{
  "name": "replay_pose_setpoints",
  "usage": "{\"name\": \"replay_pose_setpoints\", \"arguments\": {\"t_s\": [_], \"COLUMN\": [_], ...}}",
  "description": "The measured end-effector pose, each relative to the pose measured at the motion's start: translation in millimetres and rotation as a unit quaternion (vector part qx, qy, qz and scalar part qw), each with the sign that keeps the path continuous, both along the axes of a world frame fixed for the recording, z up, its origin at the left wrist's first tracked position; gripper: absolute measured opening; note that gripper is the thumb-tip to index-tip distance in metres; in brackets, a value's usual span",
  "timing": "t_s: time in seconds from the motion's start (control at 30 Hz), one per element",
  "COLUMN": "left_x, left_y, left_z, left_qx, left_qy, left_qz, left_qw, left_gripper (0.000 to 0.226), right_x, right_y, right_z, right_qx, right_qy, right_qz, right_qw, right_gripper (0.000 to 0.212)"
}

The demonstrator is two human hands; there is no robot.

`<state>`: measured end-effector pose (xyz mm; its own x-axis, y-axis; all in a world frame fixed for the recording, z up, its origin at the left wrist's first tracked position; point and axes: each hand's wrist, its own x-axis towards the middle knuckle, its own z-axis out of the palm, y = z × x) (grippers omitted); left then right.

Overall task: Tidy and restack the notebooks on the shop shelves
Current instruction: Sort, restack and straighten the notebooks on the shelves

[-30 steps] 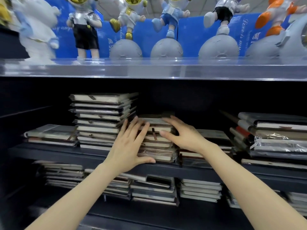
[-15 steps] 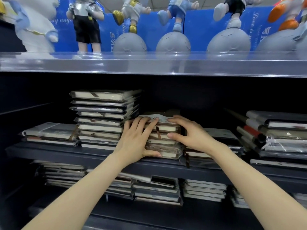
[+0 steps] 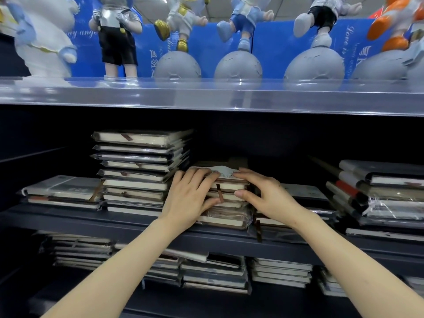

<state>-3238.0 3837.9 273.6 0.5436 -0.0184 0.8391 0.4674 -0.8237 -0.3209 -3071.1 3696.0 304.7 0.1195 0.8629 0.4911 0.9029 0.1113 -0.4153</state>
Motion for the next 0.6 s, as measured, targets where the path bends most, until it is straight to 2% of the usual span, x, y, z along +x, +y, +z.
{"name": "replay_pose_setpoints", "arguments": {"t_s": [0.2, 0.4, 0.5, 0.6], "left_x": [0, -4, -7, -14], "left_y": [1, -4, -12, -16], "left_z": [-2, -1, 1, 2], "left_qx": [0.005, -0.043, -0.079, -0.108], "left_qy": [-0.005, 0.016, 0.039, 0.059], "left_qz": [0.0, -0.001, 0.004, -0.002], "left_qw": [1.0, 0.999, 0.996, 0.992], "left_gripper": [0.05, 0.05, 0.064, 0.083], "right_x": [-4, -19, -22, -17], "right_y": [-2, -5, -8, -15], "right_z": [-3, -8, -6, 0], "right_qx": [0.019, 0.017, 0.008, -0.024], "right_qy": [-0.005, -0.022, -0.02, -0.015], "right_qz": [-0.003, -0.04, -0.043, -0.044], "right_qw": [1.0, 0.999, 0.999, 0.999], "right_gripper": [0.052, 0.053, 0.054, 0.071]}}
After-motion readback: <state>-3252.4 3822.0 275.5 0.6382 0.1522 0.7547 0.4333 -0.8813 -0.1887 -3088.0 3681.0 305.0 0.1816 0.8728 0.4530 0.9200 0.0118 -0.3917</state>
